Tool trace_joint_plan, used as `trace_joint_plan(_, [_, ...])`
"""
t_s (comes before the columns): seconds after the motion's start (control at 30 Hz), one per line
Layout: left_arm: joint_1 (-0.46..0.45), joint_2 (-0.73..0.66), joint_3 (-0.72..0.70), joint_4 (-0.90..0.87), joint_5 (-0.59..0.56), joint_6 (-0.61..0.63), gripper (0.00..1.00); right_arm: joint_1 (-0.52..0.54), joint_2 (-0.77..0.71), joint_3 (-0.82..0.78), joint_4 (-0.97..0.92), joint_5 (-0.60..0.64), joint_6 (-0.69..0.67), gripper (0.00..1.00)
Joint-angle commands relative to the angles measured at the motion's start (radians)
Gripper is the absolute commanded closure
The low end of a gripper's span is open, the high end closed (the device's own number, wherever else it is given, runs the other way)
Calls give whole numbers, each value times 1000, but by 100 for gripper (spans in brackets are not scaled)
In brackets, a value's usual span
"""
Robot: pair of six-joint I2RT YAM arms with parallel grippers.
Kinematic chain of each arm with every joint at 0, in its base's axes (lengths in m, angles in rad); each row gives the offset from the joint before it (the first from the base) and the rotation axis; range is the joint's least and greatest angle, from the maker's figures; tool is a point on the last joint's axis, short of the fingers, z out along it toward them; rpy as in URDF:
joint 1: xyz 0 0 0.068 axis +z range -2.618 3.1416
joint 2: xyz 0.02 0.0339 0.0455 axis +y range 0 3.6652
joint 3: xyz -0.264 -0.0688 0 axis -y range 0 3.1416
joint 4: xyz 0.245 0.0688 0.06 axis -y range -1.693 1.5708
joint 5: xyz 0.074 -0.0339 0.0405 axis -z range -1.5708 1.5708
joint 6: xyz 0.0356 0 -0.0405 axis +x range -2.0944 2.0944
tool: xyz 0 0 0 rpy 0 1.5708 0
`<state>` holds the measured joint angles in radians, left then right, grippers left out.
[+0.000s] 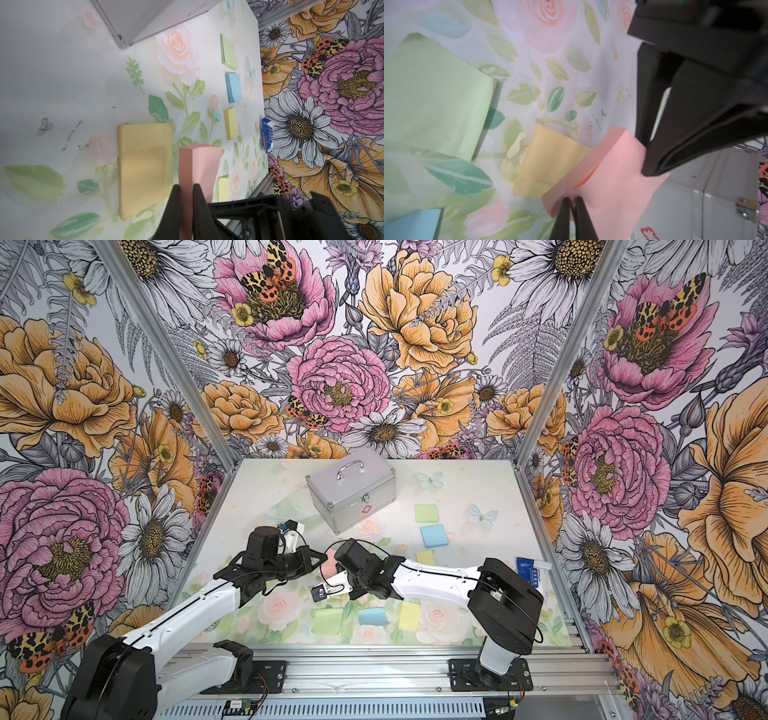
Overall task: Tear off pages from different memo pads
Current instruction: Pick up the memo pad from the center of the board.
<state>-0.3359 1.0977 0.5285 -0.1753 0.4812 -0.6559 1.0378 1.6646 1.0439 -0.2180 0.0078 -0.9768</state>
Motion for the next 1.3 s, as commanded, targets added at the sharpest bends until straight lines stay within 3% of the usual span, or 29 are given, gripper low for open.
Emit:
trace_joint_plan(0.0, [12,-21,-19,35,36,-16,100,6,9,5,16,1,9,100])
trace_joint_plan(0.17, [11,-11,-25,29,21,-1,100,4,-14,9,16,-5,42,100])
trace_joint_plan(0.33, [-43,12,-7,-32,-80,63,100,-12,-65,47,20,1,133,100])
trace_joint_plan(0.5, [-66,68,6,-18,-71,93,100,-44,-71,69,19,27,192,100])
trace_joint_plan(0.77, [-70,183,-4,69,-42,93,94,-62,-10,2,19,-44,204,100])
trace_joint_plan(0.93, [-66,211,-4,92,-51,93,57,-64,37,-5,19,-52,222,100])
trace_joint_plan(1.03, [-49,178,-20,93,-65,85,42,-69,60,10,19,-46,264,100])
trace_joint_plan(1.27, [-41,21,-153,91,-141,44,28,-153,39,38,116,-62,531,100])
